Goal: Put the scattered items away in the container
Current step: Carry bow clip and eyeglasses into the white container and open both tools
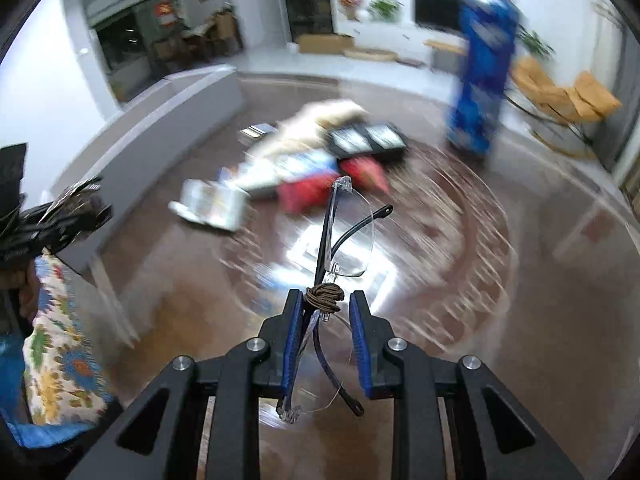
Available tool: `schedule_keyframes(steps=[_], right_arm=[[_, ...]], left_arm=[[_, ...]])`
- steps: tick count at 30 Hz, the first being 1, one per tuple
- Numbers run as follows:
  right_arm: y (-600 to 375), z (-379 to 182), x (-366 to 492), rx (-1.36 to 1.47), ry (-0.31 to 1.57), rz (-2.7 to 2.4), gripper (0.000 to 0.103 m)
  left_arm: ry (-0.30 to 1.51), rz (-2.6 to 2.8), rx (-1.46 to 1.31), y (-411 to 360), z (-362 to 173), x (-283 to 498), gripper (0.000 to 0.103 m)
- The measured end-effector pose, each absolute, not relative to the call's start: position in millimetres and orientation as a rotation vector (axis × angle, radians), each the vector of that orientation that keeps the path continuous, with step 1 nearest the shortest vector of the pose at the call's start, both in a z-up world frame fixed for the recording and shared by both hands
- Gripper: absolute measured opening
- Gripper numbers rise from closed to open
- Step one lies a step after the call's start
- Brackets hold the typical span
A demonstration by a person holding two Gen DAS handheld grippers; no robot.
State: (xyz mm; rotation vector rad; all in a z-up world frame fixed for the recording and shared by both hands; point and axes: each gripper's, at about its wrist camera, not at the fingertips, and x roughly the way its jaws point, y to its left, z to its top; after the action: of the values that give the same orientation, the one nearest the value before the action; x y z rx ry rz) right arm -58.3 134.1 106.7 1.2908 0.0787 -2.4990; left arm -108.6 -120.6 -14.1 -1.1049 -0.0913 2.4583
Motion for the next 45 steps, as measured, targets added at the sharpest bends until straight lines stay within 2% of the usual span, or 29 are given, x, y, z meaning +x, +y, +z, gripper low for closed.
schedule_keyframes(steps=[5,12,16,21,22,23,24,25,28,31,34,38,45], right_arm=[[28.6,139.0,-94.1,1.158,0.066,-2.361,0.025],[-145.7,159.1,-155.1,1.046,0.068,-2.19,0.025],[-226.7,140.0,-179.8,1.07,0.097,-2.141,0.025],[-282.3,99.0,-191.9,1.135,0.19,-2.108,0.027],[-289.6,91.1,-192.0,1.15,0.234,-2.114,0.037],[-295.9,83.0,-192.4,1.171,0.278,-2.119,0.059],[-300.4,75.8,-193.1,1.182,0.317,-2.12,0.068],[-303.8,69.2,-192.4,1.184,0.356,-2.116,0.075],[-313.0,51.2,-183.9,1.162,0.547,-2.109,0.073],[-319.3,44.8,-171.7,1.115,0.681,-2.111,0.07],[-310.9,48.4,-165.8,1.08,0.658,-2.117,0.066],[-286.8,51.1,-165.7,1.09,0.58,-2.126,0.061],[-266.4,55.7,-151.4,1.056,0.503,-2.194,0.061]], left_arm=[[-0.152,2.665,-1.139,-222.7,10.0,-129.9,0.047],[-0.255,2.835,-1.29,-333.2,-4.8,-157.5,0.047],[-0.288,2.864,-1.416,-371.1,-28.2,-170.9,0.047],[-0.211,2.877,-1.62,-389.6,-54.9,-187.4,0.049],[-0.194,2.874,-1.666,-388.9,-59.7,-190.3,0.054],[-0.172,2.868,-1.708,-387.8,-63.9,-192.8,0.056],[-0.154,2.862,-1.737,-387.0,-66.2,-194.9,0.057],[-0.125,2.864,-1.75,-384.8,-66.4,-196.1,0.064],[0.082,2.858,-1.817,-369.5,-69.8,-200.4,0.075],[0.259,2.806,-1.912,-352.9,-80.1,-204.2,0.077],[0.37,2.772,-1.956,-342.5,-87.4,-201.3,0.078],[0.375,2.73,-1.971,-329.1,-91.2,-195.9,0.078],[0.389,2.744,-1.906,-304.3,-90.8,-181.8,0.078]])
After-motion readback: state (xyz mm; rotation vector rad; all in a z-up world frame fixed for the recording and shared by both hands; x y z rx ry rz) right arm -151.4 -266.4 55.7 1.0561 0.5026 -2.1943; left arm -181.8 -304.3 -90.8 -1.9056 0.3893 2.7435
